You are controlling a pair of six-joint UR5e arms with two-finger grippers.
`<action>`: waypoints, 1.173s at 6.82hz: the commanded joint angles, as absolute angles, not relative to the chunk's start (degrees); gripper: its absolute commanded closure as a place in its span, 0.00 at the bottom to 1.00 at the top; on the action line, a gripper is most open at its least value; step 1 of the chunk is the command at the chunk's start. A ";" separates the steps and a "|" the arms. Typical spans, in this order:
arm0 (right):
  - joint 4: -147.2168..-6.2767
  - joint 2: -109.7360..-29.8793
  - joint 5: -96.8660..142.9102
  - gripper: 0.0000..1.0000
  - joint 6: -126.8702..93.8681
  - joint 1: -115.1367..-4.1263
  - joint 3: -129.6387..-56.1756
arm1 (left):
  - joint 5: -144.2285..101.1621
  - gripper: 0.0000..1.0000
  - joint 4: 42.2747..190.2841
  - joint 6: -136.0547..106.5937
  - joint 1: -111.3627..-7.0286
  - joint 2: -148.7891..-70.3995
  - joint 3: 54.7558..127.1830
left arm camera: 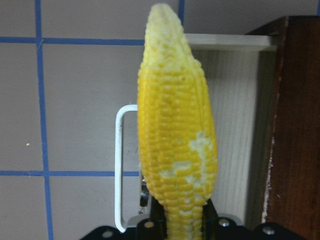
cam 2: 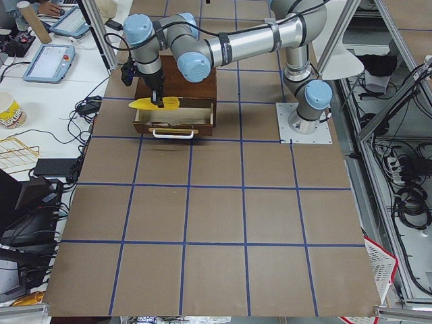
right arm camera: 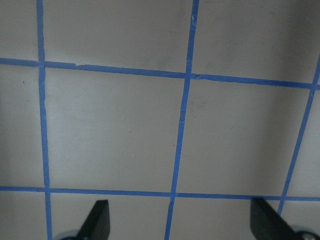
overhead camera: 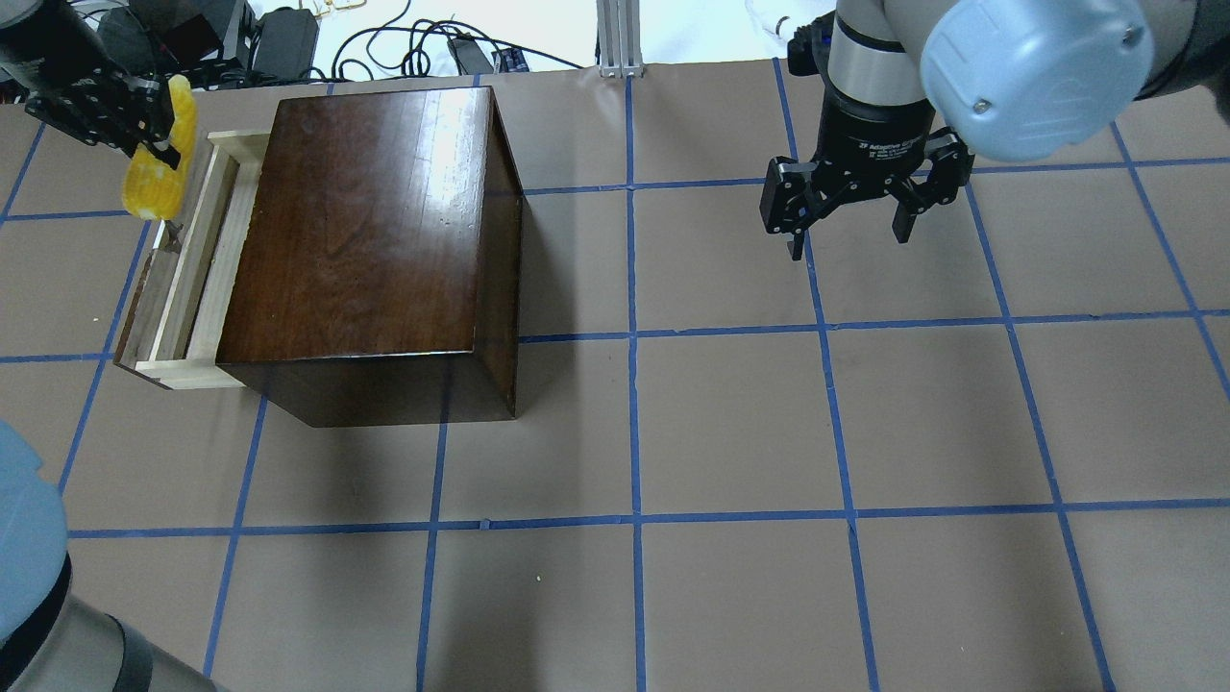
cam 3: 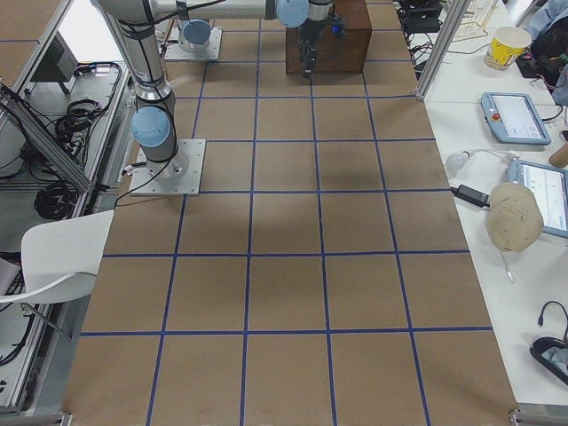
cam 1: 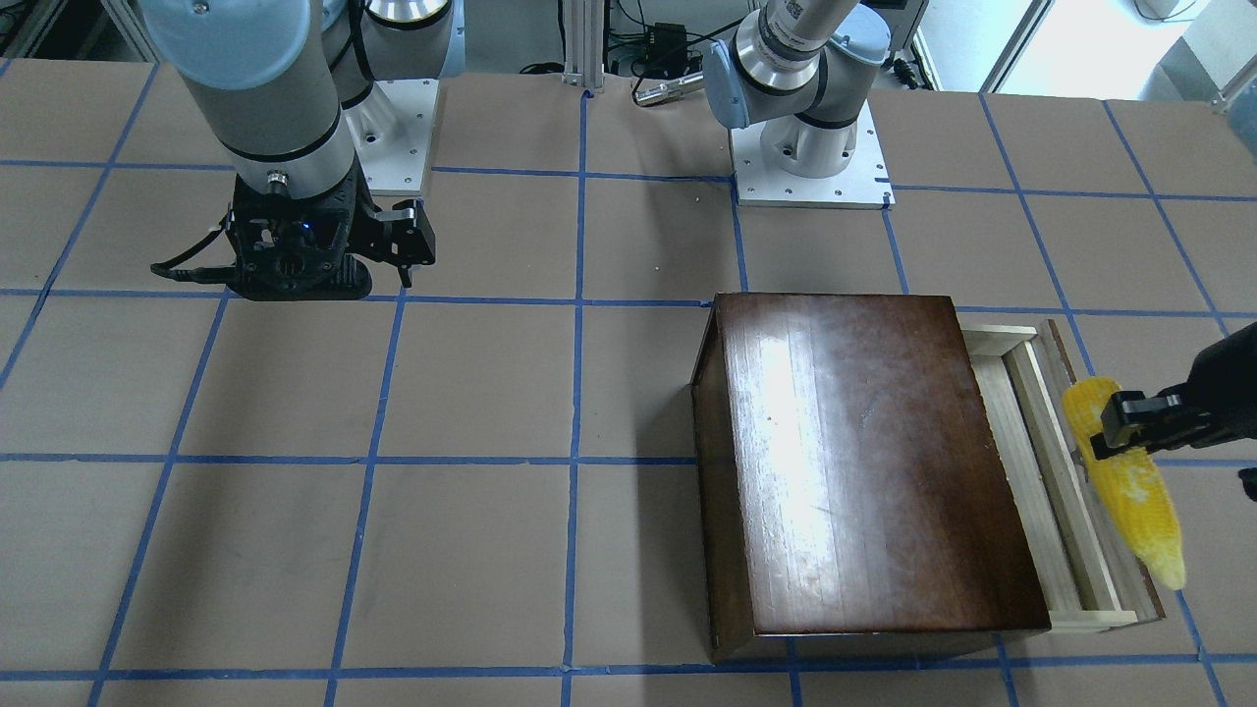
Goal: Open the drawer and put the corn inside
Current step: 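Lift the corn cob with the left gripper over the open drawer, then lower the corn into the drawer and open the left gripper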
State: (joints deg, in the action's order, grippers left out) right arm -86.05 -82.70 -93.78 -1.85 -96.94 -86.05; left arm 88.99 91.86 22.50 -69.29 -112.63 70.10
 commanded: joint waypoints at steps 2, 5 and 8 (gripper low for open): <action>-86.04 -82.71 -93.78 0.00 -1.85 -96.94 -86.04 | 89.03 1.00 91.23 28.90 -69.17 -113.90 73.56; -86.04 -82.71 -93.78 0.00 -1.85 -96.94 -86.04 | 88.94 1.00 90.79 28.65 -69.08 -114.52 75.49; -86.04 -82.71 -93.78 0.00 -1.85 -96.94 -86.04 | 89.03 0.90 89.30 28.47 -68.99 -115.48 77.08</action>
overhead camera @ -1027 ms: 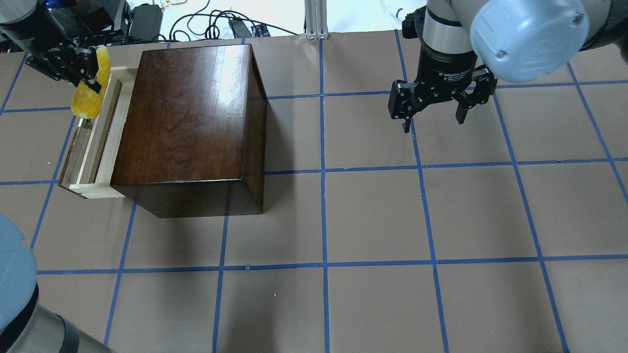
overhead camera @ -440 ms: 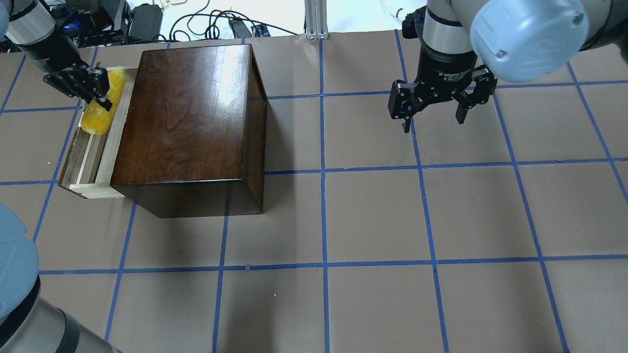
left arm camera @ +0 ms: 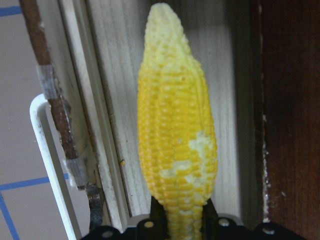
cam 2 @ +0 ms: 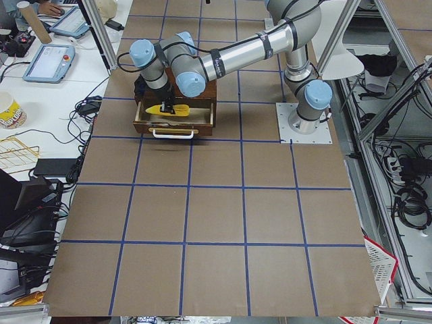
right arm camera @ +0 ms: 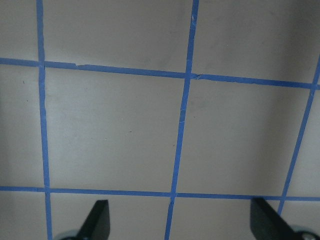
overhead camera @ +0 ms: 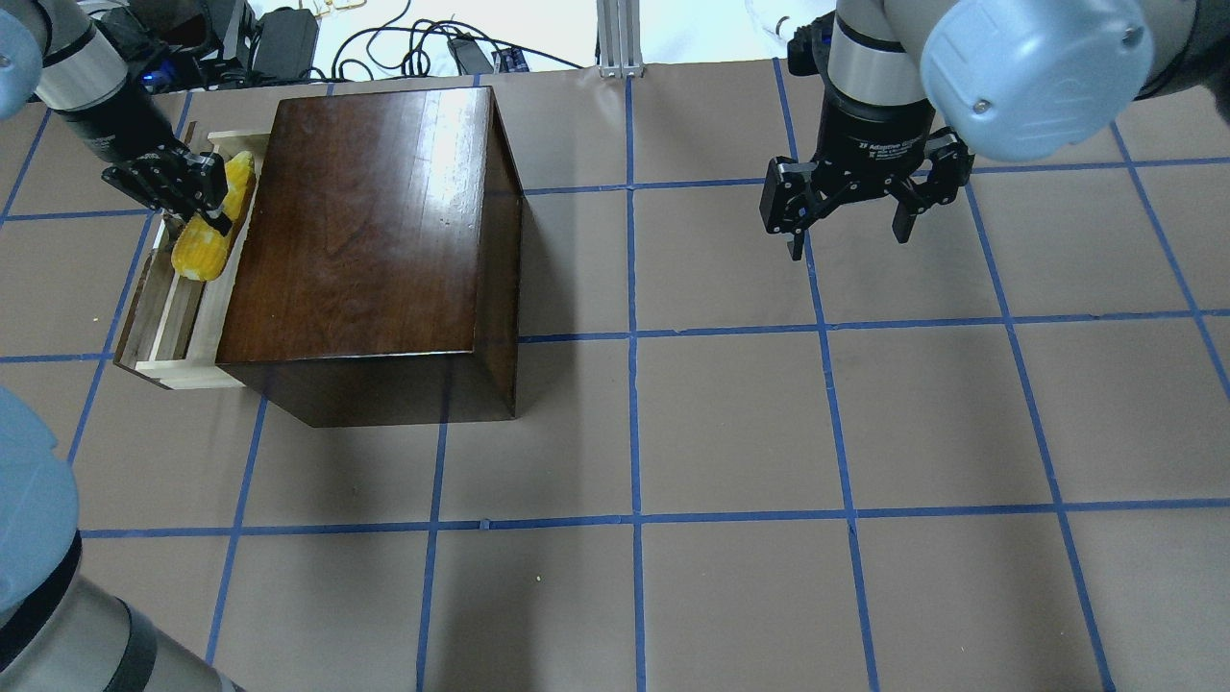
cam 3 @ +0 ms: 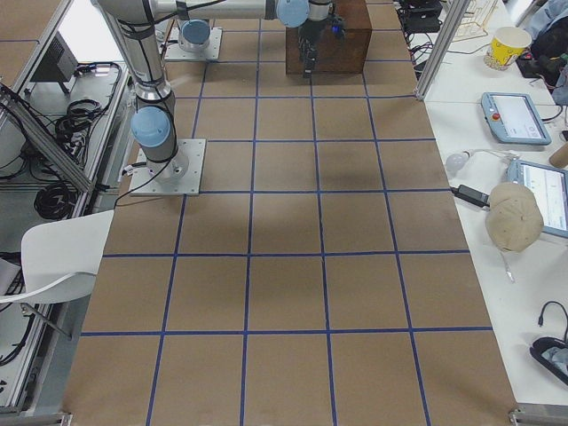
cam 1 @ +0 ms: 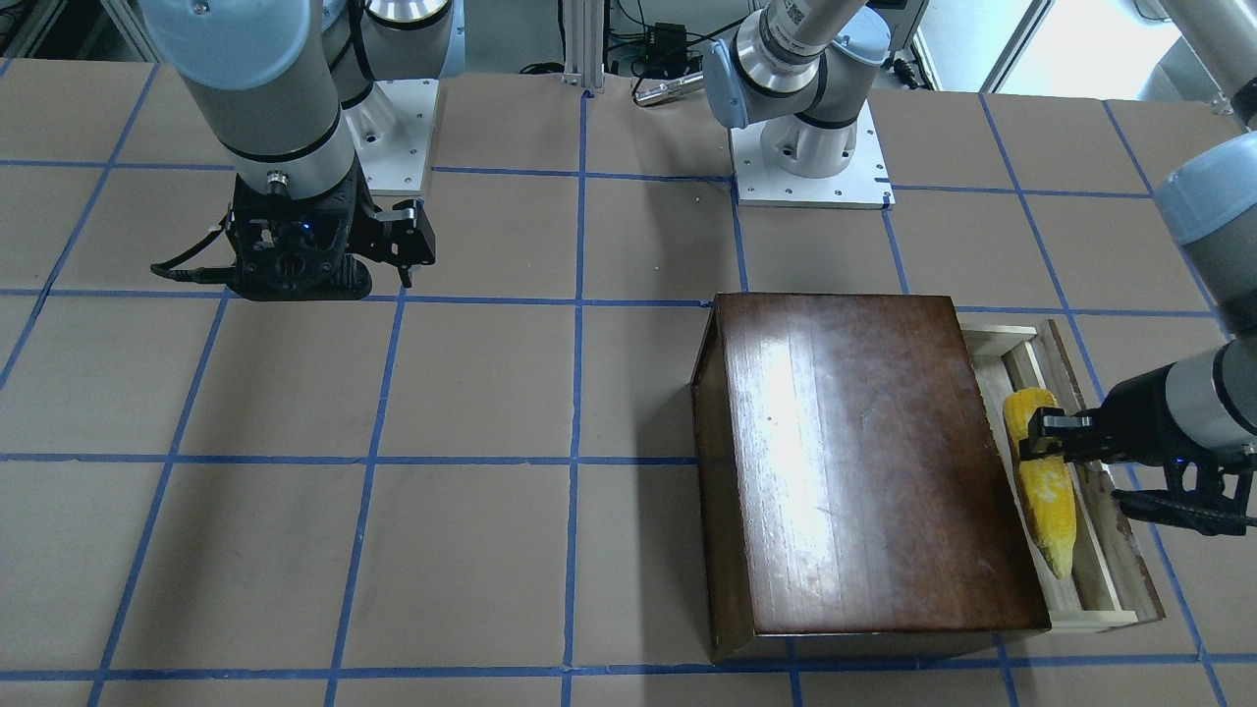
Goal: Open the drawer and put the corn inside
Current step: 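Lower the corn into the drawer and open the left gripper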
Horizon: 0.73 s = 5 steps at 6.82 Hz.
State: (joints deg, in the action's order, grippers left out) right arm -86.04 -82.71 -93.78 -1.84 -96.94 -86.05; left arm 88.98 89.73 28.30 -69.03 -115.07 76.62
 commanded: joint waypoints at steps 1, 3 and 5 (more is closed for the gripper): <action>-86.04 -82.71 -93.78 0.00 -1.85 -96.94 -86.04 | 89.12 0.75 89.21 28.91 -68.99 -116.01 77.25; -86.04 -82.71 -93.78 0.00 -1.76 -96.94 -86.04 | 89.12 0.11 89.30 28.57 -68.99 -116.19 77.34; -86.04 -82.71 -93.78 0.00 -1.85 -96.94 -86.04 | 89.38 0.00 89.38 28.48 -68.99 -115.76 76.99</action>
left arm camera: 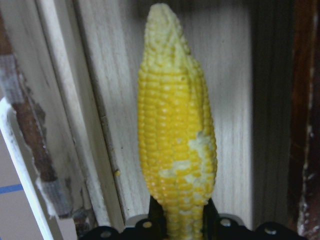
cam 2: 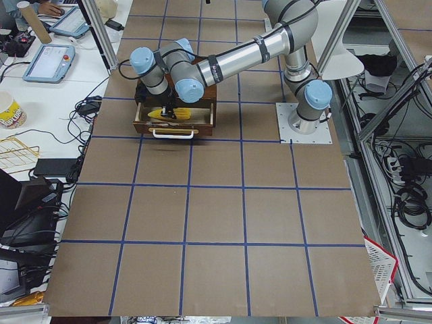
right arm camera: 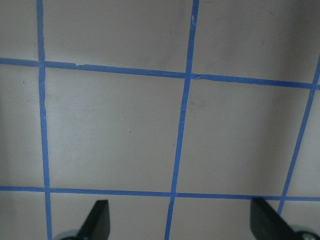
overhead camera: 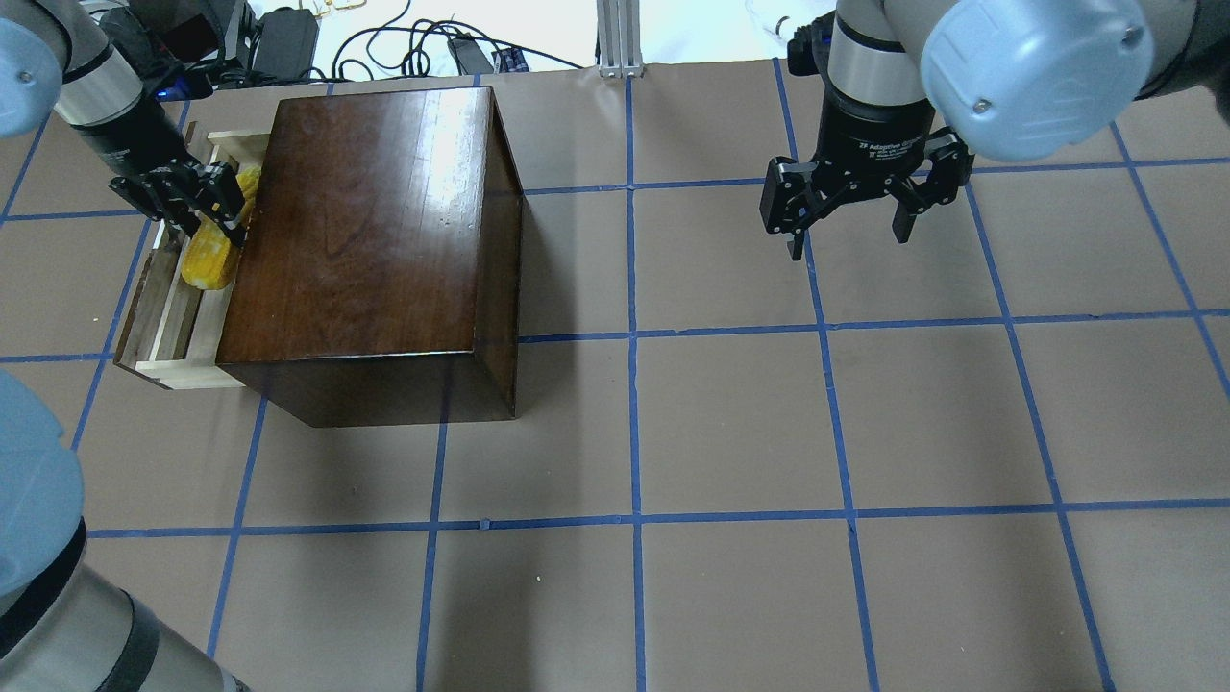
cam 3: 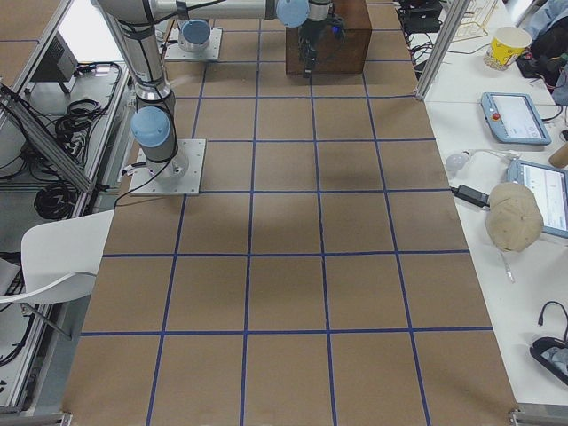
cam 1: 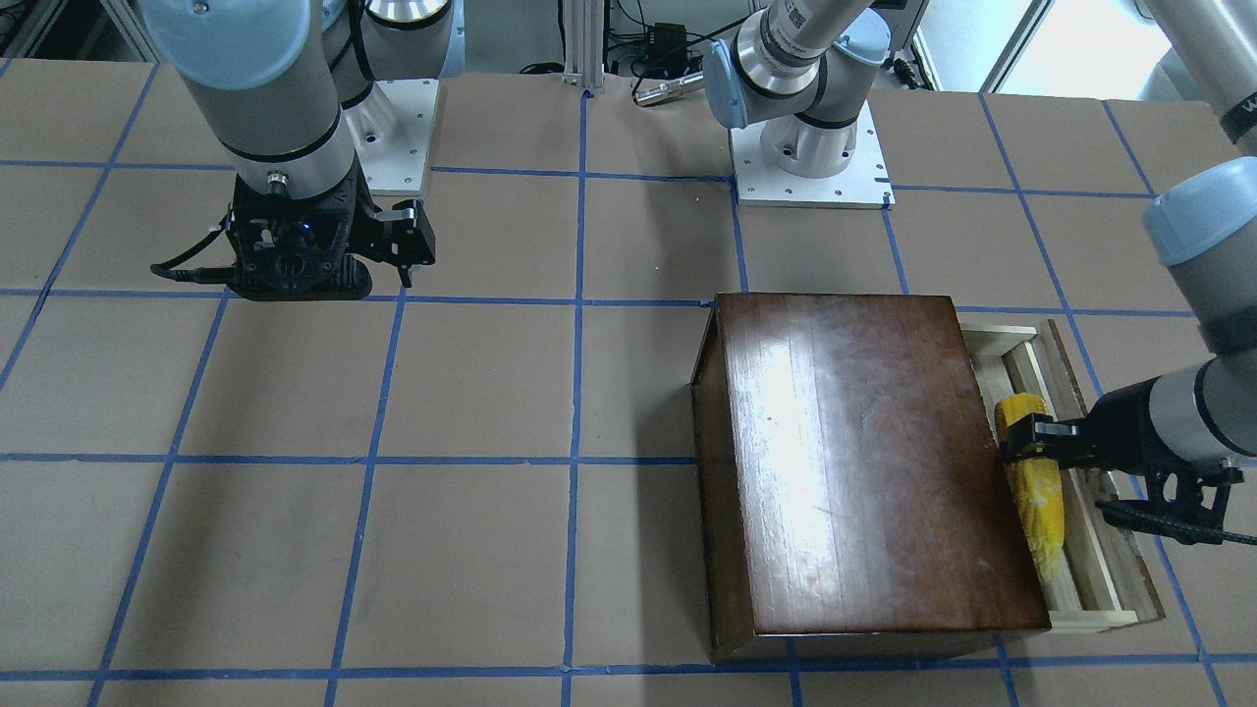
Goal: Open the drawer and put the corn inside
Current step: 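Lower the corn into the drawer and open the left gripper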
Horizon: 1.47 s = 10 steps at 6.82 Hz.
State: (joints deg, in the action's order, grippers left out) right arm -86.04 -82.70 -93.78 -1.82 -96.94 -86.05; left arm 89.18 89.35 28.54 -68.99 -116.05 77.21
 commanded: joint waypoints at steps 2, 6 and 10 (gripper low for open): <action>-86.04 -82.71 -93.78 0.00 -1.85 -96.94 -86.04 | 90.00 0.00 89.91 28.39 -69.08 -114.44 76.30; -86.04 -82.71 -93.78 0.00 -1.85 -96.94 -85.96 | 89.91 0.00 89.74 27.51 -70.57 -111.71 72.35; -86.04 -82.71 -93.78 0.00 -1.76 -96.94 -86.04 | 90.00 0.00 93.32 10.30 -79.17 -105.57 73.65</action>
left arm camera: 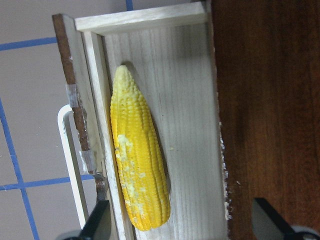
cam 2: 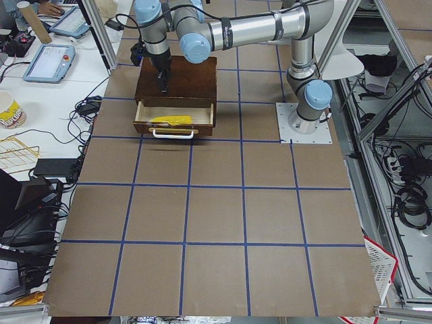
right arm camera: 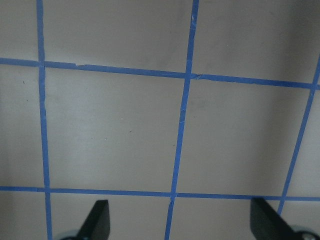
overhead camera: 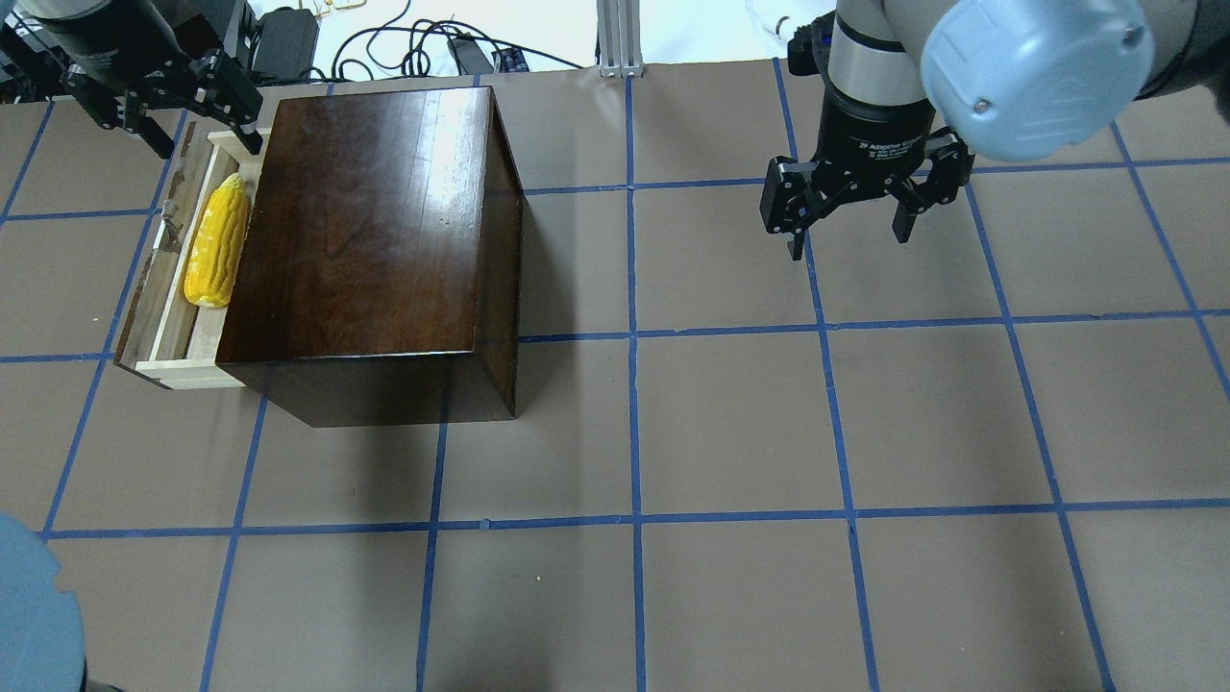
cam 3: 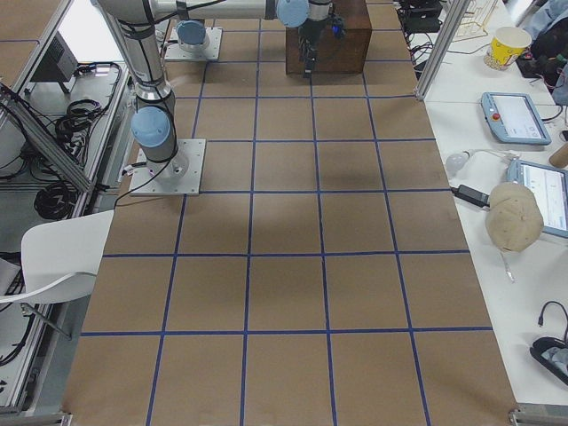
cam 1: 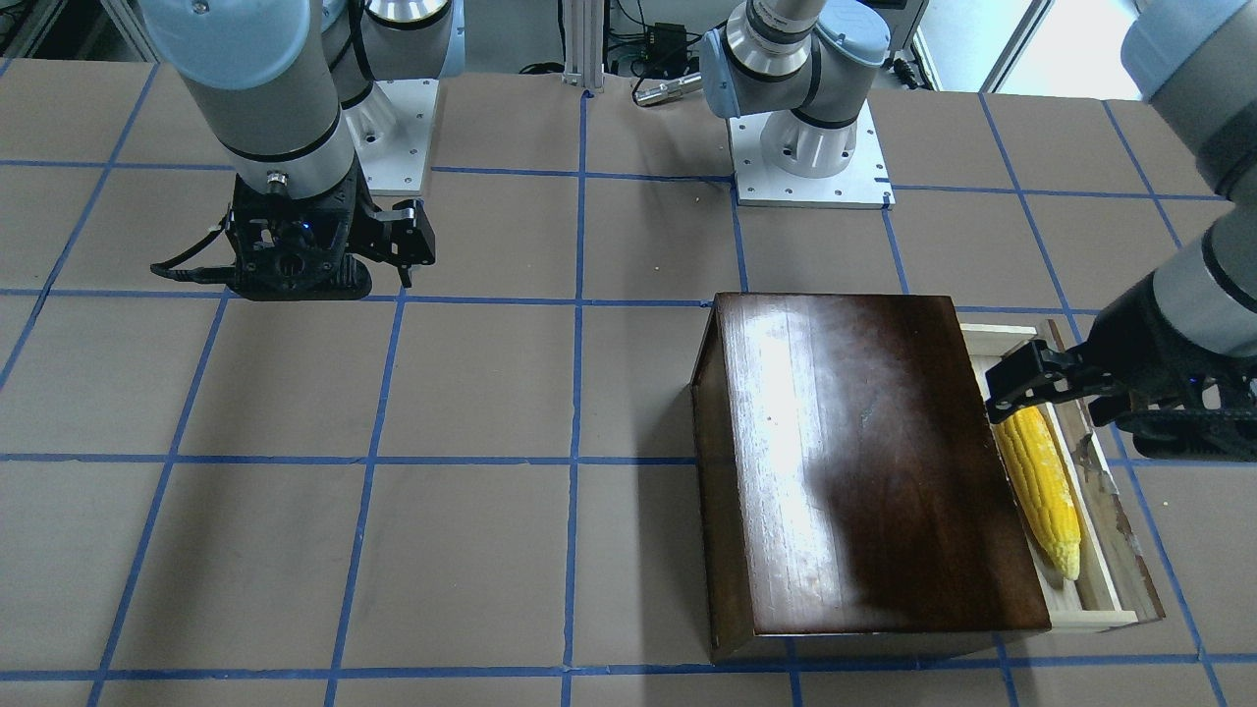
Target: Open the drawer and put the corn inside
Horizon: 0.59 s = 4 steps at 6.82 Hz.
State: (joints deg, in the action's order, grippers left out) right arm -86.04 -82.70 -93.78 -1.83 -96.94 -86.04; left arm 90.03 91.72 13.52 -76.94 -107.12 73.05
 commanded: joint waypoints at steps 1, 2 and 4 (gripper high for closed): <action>-86.04 -82.71 -93.78 0.00 -1.84 -96.94 -86.04 | 89.91 0.00 93.43 6.63 -80.58 -104.16 75.13; -86.04 -82.71 -93.78 0.00 -1.85 -96.94 -86.04 | 90.09 0.00 93.43 6.33 -82.68 -101.71 76.54; -86.04 -82.71 -93.78 0.00 -1.85 -96.94 -86.04 | 90.09 0.00 93.17 4.41 -85.16 -98.54 81.10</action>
